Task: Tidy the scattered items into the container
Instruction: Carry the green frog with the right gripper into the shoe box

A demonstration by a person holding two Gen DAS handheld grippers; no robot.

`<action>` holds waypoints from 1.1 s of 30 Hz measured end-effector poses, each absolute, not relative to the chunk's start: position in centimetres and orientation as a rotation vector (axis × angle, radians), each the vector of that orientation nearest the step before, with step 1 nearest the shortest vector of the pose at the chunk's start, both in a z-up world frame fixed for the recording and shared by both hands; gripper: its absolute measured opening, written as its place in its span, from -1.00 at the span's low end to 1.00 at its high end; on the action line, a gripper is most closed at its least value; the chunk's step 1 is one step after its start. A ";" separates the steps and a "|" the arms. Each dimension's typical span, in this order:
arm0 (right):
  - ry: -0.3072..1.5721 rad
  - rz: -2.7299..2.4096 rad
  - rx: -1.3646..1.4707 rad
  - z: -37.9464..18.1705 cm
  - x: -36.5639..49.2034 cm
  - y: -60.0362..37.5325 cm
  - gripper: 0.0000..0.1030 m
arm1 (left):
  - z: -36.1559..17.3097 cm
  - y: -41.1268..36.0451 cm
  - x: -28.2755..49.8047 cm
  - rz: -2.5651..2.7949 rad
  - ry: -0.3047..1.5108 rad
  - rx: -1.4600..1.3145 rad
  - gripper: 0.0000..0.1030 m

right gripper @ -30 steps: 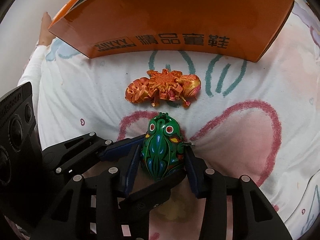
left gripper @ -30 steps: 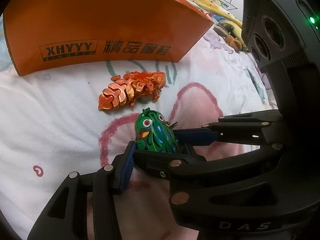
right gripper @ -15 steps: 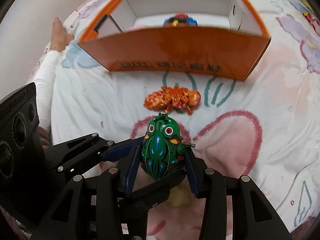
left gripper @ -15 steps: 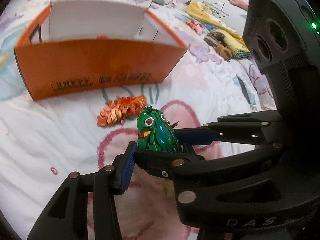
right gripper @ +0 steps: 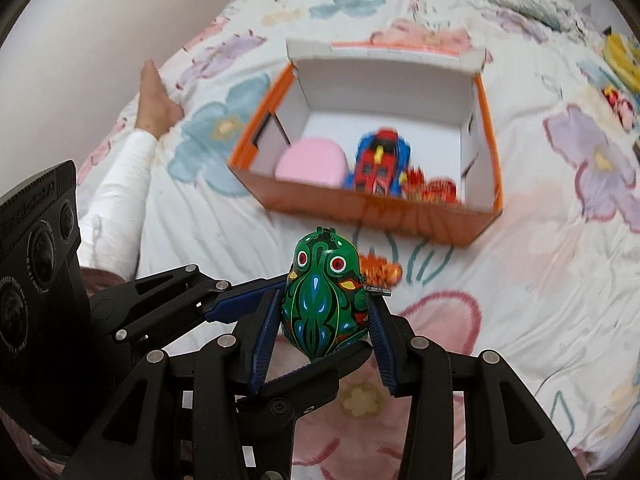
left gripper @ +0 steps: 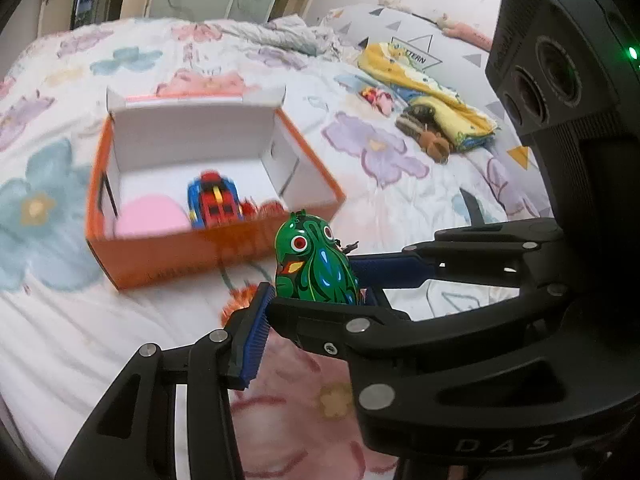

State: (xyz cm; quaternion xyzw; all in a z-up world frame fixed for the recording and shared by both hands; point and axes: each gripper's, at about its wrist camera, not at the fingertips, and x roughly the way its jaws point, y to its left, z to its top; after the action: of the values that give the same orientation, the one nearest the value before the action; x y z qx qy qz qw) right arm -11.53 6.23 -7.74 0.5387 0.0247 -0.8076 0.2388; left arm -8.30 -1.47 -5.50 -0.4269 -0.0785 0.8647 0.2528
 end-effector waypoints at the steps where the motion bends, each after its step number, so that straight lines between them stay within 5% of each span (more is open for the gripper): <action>1: 0.068 -2.214 1.467 -7.3 -11.7 6.1 -0.21 | -4.9 -1.6 -8.6 2.360 -0.208 -1.150 -0.12; 17: 0.090 -2.221 1.392 -3.8 -18.3 3.5 -0.21 | -2.4 -3.9 -15.1 2.397 -0.193 -1.134 -0.12; 33: 0.063 -2.165 1.450 -8.1 -27.3 1.6 -0.21 | -7.1 -5.3 -23.5 2.357 -0.262 -1.286 -0.15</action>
State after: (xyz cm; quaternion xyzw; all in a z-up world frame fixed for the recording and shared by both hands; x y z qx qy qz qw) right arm -27.25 1.61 -8.13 0.5366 0.0235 -0.8010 0.2644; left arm -23.54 -5.30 -7.08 -0.4649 -0.0948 0.8524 0.2200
